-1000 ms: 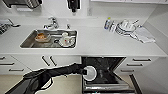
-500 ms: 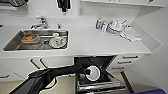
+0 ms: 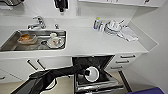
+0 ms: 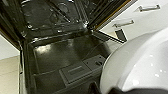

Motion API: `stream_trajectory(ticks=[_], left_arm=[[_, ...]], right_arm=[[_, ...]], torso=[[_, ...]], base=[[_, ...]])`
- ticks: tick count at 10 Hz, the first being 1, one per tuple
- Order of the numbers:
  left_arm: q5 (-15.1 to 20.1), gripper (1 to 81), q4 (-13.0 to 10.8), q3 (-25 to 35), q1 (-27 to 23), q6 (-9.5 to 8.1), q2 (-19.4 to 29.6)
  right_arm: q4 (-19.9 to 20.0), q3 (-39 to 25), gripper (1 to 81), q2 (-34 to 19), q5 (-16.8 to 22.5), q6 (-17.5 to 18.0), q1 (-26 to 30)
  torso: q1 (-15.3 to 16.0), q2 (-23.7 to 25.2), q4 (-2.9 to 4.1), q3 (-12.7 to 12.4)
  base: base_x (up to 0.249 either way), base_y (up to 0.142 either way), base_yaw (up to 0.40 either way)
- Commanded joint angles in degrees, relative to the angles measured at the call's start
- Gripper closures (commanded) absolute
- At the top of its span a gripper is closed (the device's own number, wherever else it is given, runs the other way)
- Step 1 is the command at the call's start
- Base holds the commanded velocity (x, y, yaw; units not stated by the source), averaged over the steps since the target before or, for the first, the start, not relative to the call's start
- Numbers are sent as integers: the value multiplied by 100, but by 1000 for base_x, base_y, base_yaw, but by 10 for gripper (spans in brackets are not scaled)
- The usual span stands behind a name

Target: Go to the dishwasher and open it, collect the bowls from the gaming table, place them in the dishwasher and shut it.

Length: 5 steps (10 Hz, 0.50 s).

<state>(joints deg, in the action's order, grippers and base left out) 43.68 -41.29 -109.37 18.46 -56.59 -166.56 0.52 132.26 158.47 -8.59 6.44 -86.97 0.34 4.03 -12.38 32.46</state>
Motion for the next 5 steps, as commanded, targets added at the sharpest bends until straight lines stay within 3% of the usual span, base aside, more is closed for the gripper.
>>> stream_trajectory(ticks=[1,5], left_arm=[[-43,811,-63,-233,-742,86,-316],[-88,811,-344,-681,-751,192,-273]], right_arm=[[-61,-52,811,-120,455,-28,-142],[-61,-52,811,-128,455,-37,-151]], torso=[[0,0,0,0],[0,0,0,0]], base=[[0,0,0],[0,0,0]])
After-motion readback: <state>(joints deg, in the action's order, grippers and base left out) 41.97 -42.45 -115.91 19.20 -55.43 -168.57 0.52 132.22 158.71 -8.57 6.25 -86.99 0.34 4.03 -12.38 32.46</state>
